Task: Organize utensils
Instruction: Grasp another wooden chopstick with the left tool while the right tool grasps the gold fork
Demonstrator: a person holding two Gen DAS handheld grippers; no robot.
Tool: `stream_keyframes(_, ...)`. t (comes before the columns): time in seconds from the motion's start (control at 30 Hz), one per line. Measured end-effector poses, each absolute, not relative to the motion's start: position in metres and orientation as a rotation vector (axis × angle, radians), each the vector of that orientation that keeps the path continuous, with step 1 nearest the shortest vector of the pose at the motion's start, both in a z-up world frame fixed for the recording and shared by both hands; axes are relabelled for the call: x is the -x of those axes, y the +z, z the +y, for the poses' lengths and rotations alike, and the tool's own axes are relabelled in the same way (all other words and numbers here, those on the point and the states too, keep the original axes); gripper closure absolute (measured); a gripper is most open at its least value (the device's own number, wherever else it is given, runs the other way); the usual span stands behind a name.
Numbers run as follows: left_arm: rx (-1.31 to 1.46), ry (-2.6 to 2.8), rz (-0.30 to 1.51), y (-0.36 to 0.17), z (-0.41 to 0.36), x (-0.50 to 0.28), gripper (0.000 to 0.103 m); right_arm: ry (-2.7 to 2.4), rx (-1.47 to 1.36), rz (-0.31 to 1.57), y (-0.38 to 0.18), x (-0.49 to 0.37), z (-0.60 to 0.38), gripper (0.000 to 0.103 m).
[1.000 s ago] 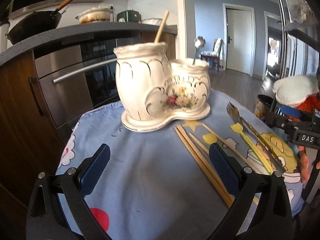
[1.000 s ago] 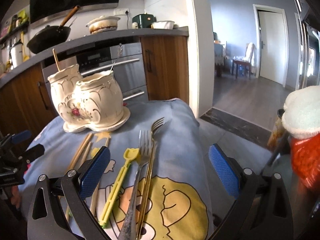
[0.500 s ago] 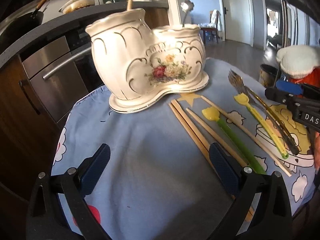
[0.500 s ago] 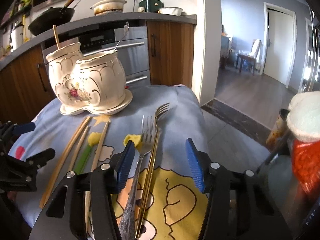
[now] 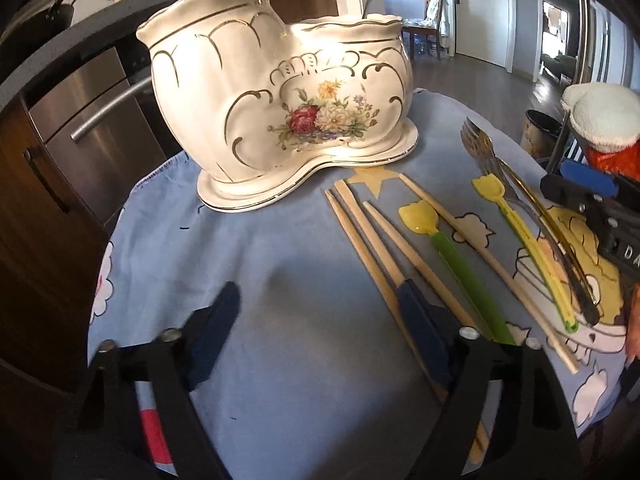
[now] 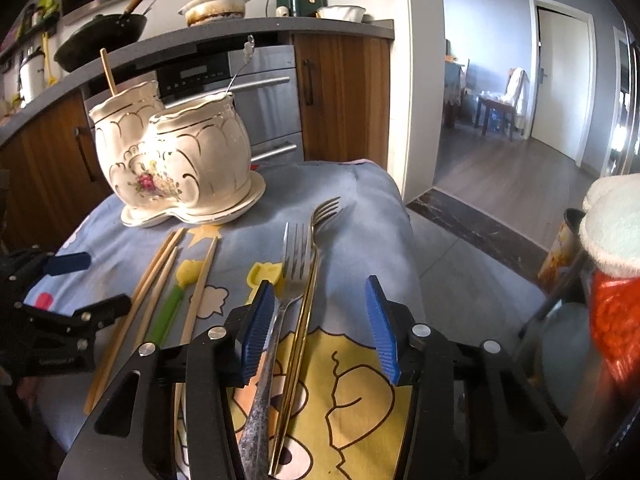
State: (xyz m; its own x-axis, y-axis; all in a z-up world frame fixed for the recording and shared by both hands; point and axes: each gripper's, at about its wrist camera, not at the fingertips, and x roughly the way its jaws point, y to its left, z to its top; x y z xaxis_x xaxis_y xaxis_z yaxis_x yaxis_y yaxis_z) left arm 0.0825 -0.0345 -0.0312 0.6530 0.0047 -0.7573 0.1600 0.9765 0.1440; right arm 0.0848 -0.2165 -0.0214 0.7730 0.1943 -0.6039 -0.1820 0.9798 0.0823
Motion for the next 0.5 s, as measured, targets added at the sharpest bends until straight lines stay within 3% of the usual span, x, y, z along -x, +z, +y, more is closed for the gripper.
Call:
stream_keyframes(0.1, -0.228, -0.081, 0.862, -0.03, -0.041, -0.086, 0.031, 0.216, -0.015, 0.672, -0.022, -0.087, -0.216, 0.055)
stream_keyframes(0.43, -0.266, -0.155, 0.923, -0.029, -0.055, -0.098, 0.087, 0.226, -0.031, 0.766, -0.026, -0.107, -0.213, 0.078)
stream_keyframes(0.5, -0.29, -0.156, 0.926, -0.029, -0.055, -0.095, 0.089, 0.225, -0.034, 0.769, -0.026, -0.11, -0.213, 0.081)
